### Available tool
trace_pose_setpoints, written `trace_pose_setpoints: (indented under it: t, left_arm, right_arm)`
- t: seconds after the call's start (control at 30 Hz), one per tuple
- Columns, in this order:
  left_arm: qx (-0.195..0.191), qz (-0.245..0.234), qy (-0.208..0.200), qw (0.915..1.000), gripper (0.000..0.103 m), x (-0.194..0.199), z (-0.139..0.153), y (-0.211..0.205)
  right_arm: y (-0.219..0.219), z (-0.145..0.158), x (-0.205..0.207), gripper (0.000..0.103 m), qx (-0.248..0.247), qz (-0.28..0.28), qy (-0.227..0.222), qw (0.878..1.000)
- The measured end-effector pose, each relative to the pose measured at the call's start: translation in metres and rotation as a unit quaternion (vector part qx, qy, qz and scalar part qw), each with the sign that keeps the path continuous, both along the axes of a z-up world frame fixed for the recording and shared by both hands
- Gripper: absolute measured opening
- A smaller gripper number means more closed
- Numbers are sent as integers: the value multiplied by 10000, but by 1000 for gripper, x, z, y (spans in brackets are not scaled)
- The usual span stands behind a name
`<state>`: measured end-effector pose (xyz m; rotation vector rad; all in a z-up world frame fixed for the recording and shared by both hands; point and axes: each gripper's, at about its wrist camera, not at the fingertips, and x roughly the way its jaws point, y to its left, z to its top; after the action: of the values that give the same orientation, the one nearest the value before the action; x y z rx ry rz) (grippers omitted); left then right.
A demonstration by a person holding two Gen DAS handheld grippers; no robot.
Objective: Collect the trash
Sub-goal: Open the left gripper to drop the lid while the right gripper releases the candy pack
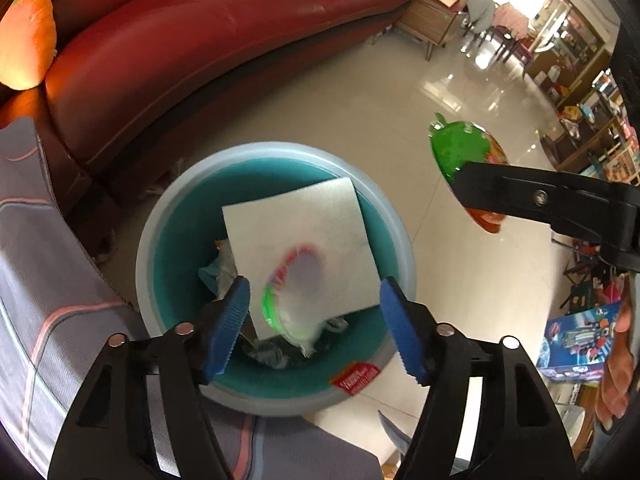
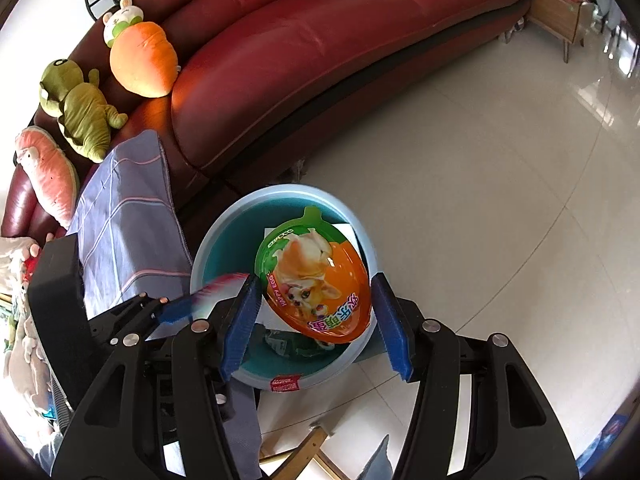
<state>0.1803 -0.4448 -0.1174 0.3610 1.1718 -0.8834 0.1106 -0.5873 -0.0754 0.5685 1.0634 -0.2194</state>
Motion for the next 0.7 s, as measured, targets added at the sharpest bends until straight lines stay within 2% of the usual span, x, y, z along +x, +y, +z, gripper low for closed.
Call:
trace_pose_setpoints:
  t: [0.47, 0.53, 0.57, 0.7]
  left_arm:
    - [21, 401, 26, 9992, 76, 13, 9, 45]
    - [1, 477, 57, 9988, 77, 15, 10, 54]
    - [-7, 504, 66, 9987, 77, 15, 11, 57]
    - [-32, 577, 9, 9983, 86, 15, 14, 70]
  right_arm:
    - [21, -9, 25, 55, 12, 281, 175, 9994]
    - [27, -10, 30, 61, 25, 336, 192, 9992]
    - [29, -10, 32, 71, 31, 344, 200, 9992]
    - [39, -9, 33, 72, -12, 389, 237, 9990]
